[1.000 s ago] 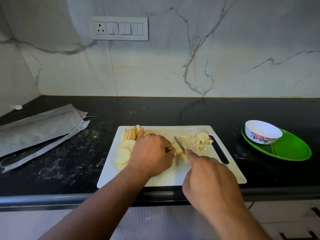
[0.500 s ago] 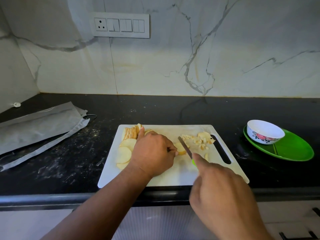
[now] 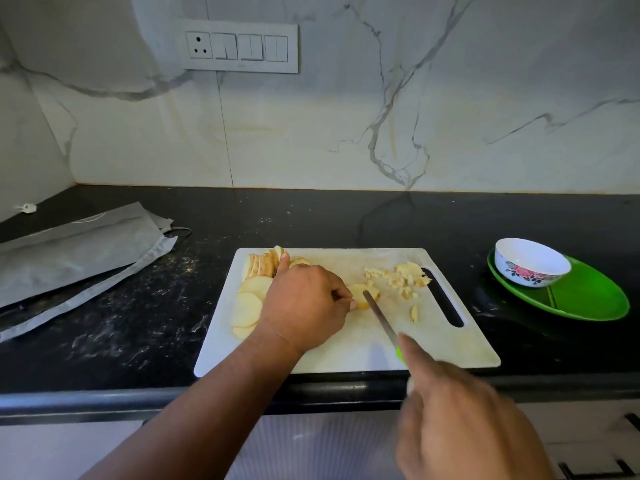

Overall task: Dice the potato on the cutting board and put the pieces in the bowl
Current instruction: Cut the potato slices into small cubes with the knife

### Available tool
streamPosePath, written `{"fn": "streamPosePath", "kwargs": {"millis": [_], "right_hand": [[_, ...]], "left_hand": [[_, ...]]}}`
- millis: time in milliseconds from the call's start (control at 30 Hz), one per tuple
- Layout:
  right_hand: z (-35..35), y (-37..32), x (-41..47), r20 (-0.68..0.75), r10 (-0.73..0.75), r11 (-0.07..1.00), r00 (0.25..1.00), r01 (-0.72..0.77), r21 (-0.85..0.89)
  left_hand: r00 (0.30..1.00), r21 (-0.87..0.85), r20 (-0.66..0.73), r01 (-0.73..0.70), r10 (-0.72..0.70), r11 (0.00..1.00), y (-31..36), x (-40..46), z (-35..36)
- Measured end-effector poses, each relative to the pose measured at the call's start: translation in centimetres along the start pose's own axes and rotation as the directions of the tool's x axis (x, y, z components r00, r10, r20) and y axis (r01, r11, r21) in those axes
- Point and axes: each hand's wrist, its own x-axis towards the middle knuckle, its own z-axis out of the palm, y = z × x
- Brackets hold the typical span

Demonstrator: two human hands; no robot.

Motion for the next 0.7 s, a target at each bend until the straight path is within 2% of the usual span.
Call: {"fn": "streamPosePath", "kwargs": {"millis": [100, 167, 333, 467, 600, 700], "right_hand": [[1.0, -0.8, 2.4, -0.161, -0.004, 1.0, 0.987, -0.001, -0.031], [2.0, -1.1, 4.0, -0.191, 0.002, 0.999, 0.982, -0.009, -0.038], [3.2, -1.4, 4.5, -0.161, 0.009, 1.0, 0.987, -0.012, -0.016], [2.8, -0.7, 2.3, -0.064, -0.002, 0.999, 0.998, 0.005, 0.053], [1.1, 0.1, -0.3, 0.002, 0.007, 1.0, 1.0, -0.007, 0.03], [0.8, -0.1, 0.1, -0.057, 0.024, 1.0, 0.998, -0.023, 0.015]], "left_hand": [[1.0, -0.011, 0.0, 0.008, -0.008, 1.0, 0.1, -0.2, -0.1], [1.0, 0.011, 0.001, -0.001, 0.001, 1.0, 0.1, -0.3, -0.3], [1.0, 0.062, 0.008, 0.002, -0.003, 0.998, 0.5, -0.2, -0.4], [1.0, 0.044, 0.015, 0.012, -0.013, 0.999, 0.3, -0.1, -0.2], [1.0, 0.027, 0.011, 0.003, -0.003, 1.0, 0.1, 0.0, -0.1], [1.0, 0.021, 0.0, -0.01, 0.01, 1.0, 0.0, -0.1, 0.0]]}}
